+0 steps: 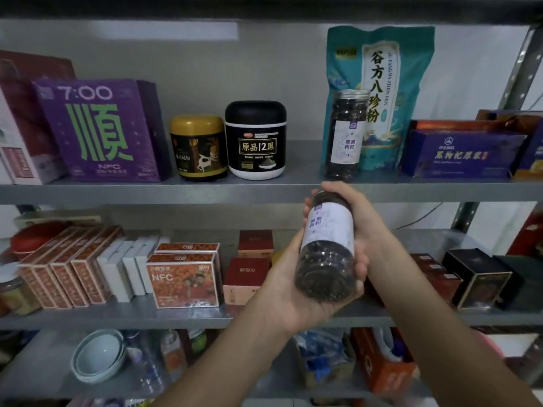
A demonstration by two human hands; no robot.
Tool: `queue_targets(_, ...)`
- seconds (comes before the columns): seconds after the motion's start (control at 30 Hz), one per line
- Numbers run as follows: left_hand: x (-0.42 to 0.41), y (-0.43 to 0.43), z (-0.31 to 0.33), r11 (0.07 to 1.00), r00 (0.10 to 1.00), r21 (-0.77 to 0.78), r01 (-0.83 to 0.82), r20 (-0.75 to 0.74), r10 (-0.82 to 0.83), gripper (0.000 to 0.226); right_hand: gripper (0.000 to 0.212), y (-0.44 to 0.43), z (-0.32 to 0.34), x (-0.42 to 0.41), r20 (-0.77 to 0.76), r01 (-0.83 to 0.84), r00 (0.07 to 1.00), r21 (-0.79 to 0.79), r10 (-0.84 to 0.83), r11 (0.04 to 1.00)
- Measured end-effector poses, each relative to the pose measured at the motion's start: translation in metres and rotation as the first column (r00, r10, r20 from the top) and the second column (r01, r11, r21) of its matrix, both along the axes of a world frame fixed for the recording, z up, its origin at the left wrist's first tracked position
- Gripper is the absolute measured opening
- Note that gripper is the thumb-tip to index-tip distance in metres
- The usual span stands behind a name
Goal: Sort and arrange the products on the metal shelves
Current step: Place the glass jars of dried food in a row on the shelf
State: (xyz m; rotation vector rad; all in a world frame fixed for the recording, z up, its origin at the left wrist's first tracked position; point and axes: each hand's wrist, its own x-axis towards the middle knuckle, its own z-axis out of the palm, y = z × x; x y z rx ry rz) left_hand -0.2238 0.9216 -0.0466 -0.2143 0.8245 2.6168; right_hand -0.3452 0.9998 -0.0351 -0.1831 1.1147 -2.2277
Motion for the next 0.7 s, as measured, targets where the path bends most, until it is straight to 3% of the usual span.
queue_targets(0.07,-0.003,-0.007,-0.013,0.993,1.000,-0.119,0.028,-0.002,-0.028,0.065,0.018,-0.002,-0.011,-0.004,-0.091,0.099,0.992,0.103,-0.090,0.990)
queue_targets(0.17,-0.006,-0.013,-0.028,0.934,0.999,-0.355,-0.038,0.010,0.045,0.073,0.012,-0.003,-0.025,-0.010,-0.347,0.371,0.902,0.325,-0.255,0.870)
queue_targets(0.2,-0.006,-0.011,-0.030,0.911,0.997,-0.408,-0.059,0.013,0.070,0.074,0.011,-0.003,-0.030,-0.013,-0.377,0.409,0.886,0.359,-0.271,0.839)
queue_targets(0.27,-0.006,-0.005,-0.035,0.901,0.990,-0.422,-0.103,0.042,0.133,0.072,0.017,-0.004,-0.038,-0.017,-0.306,0.335,0.929,0.449,-0.209,0.829)
queue_targets(0.33,-0.004,0.001,-0.037,0.946,0.975,-0.296,-0.133,0.130,0.178,0.070,0.023,-0.002,-0.045,-0.017,-0.123,0.131,0.989,0.468,-0.083,0.874)
queue_targets(0.47,0.004,0.011,-0.039,0.977,0.949,0.114,-0.182,0.280,0.144,0.066,0.017,0.001,-0.068,-0.012,0.168,-0.010,0.986,0.158,-0.017,0.987)
queue_targets(0.7,0.009,0.022,-0.048,0.923,0.931,0.289,-0.253,0.331,0.152,0.067,0.017,-0.002,-0.083,-0.002,0.204,-0.059,0.979,0.196,0.019,0.979)
